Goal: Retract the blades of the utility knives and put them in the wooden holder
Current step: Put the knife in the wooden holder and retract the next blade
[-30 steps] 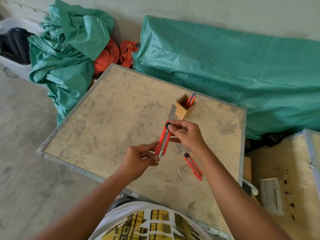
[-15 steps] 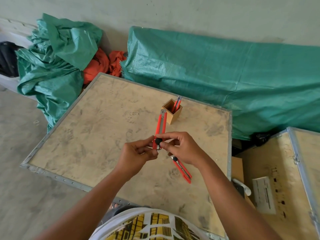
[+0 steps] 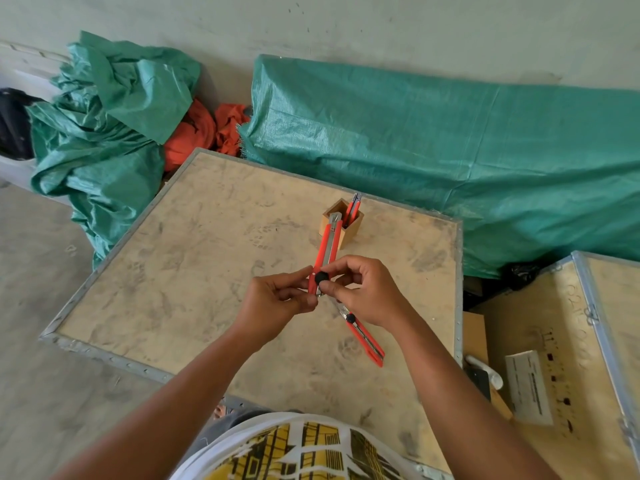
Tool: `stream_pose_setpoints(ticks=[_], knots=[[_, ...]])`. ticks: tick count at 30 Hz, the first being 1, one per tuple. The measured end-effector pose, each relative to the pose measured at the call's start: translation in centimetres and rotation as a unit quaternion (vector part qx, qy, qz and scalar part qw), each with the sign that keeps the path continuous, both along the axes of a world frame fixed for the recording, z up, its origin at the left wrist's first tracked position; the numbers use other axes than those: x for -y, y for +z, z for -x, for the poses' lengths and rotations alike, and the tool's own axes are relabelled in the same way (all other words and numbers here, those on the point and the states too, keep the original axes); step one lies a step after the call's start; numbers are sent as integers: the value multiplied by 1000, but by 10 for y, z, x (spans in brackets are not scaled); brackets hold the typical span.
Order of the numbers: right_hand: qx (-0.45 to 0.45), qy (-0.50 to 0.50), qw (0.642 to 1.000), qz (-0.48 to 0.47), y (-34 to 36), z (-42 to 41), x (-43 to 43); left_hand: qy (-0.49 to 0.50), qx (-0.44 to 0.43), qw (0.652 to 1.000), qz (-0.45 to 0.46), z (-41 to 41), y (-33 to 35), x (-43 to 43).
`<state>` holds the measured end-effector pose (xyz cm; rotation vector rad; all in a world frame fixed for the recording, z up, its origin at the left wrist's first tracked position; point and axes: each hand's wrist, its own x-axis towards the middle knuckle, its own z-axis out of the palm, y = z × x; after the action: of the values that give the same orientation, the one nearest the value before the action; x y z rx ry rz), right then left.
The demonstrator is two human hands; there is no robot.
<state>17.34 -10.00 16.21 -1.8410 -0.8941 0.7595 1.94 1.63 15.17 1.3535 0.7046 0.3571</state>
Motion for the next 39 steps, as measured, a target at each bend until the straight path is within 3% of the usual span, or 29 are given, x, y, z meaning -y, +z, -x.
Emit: stream_pose_setpoints(ticks=[13, 19, 23, 28, 34, 39], knots=[[19, -38, 999, 10, -17, -5, 6, -17, -10, 1000, 12, -13, -15, 1], [-62, -100, 993, -3, -31, -35, -9, -47, -32, 998, -10, -40, -26, -13], [-22, -138, 990, 1, -36, -74, -35, -80, -49, 994, -56, -79, -32, -40], [61, -162, 985, -13, -46, -134, -74, -37, -73, 992, -92, -141, -54, -83], [146, -180, 973, 19, -77, -178, -117, -20, -187, 949, -252, -197, -78, -116], [188, -149, 969, 62, -110, -181, -135, -68, -222, 939, -252, -221, -102, -122]])
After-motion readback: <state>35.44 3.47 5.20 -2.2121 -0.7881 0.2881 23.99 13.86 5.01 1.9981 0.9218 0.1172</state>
